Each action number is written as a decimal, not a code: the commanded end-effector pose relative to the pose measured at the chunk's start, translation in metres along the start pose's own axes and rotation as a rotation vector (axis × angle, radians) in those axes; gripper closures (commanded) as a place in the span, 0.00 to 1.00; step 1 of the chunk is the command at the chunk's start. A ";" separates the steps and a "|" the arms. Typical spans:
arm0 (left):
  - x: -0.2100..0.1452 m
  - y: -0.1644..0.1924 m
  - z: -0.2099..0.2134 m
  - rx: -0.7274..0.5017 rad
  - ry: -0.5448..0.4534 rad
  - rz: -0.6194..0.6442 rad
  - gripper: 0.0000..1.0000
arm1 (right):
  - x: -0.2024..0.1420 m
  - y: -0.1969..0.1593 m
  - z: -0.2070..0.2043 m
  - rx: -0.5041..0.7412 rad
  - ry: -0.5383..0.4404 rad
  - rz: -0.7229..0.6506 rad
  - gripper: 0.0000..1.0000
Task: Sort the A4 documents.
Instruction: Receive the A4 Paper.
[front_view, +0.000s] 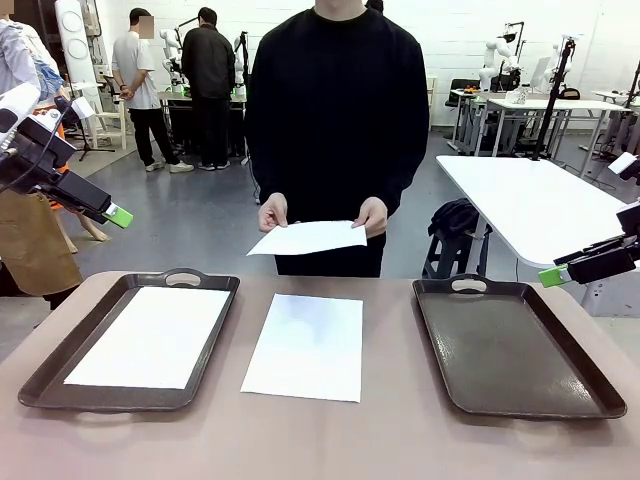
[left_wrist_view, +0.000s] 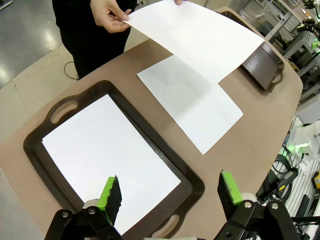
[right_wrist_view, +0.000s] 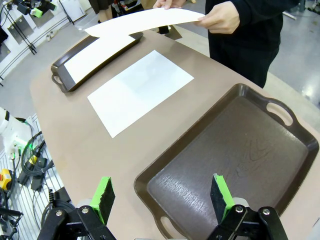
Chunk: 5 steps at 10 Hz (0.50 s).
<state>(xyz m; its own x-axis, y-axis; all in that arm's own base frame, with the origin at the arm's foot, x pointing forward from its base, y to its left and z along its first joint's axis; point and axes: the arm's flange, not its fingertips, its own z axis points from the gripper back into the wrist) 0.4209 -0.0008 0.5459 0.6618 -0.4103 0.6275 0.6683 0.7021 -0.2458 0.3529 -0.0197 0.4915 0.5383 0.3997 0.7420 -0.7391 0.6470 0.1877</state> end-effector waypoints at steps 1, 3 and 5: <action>-0.001 0.000 0.001 -0.004 0.001 -0.020 0.00 | 0.001 -0.003 -0.002 0.015 -0.016 0.011 0.00; -0.001 0.000 0.001 -0.004 0.001 -0.020 0.00 | 0.001 -0.003 -0.002 0.015 -0.016 0.011 0.00; -0.001 0.000 0.001 -0.004 0.001 -0.020 0.00 | 0.001 -0.003 -0.002 0.015 -0.016 0.011 0.00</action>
<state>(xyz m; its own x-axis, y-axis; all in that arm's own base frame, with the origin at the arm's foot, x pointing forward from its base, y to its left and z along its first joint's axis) 0.4209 -0.0008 0.5459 0.6618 -0.4103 0.6275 0.6683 0.7021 -0.2458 0.3529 -0.0197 0.4915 0.5382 0.3997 0.7420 -0.7391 0.6470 0.1876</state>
